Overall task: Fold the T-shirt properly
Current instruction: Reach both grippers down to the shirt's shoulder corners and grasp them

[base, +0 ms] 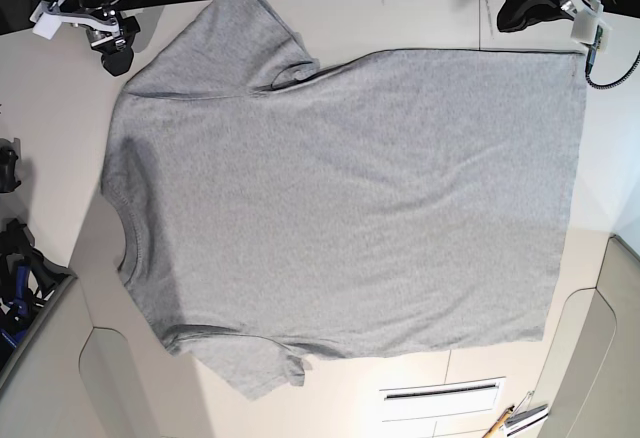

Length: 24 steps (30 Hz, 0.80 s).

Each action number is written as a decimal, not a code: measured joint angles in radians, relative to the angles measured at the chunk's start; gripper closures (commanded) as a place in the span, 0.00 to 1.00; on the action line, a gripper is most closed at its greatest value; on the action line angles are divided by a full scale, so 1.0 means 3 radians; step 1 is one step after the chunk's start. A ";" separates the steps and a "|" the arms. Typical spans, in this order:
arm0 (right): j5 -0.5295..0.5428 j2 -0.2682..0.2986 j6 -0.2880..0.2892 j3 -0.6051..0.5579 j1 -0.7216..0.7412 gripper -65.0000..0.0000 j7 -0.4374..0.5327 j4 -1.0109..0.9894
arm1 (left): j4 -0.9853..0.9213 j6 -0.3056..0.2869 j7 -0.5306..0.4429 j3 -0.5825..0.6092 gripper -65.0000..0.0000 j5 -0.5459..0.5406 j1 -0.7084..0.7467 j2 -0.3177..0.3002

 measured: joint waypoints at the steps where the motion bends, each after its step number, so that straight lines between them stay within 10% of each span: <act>1: 0.0000 0.0001 -0.0023 0.0000 0.0010 0.48 0.0005 0.0003 | 0.0000 0.0001 0.0000 0.0000 1.00 0.0000 0.0000 0.0000; 24: -0.0443 0.0000 -0.0354 -0.0142 0.0473 0.48 -0.0008 -0.0023 | 0.0000 0.0000 0.0000 0.0000 1.00 -0.0003 0.0000 0.0000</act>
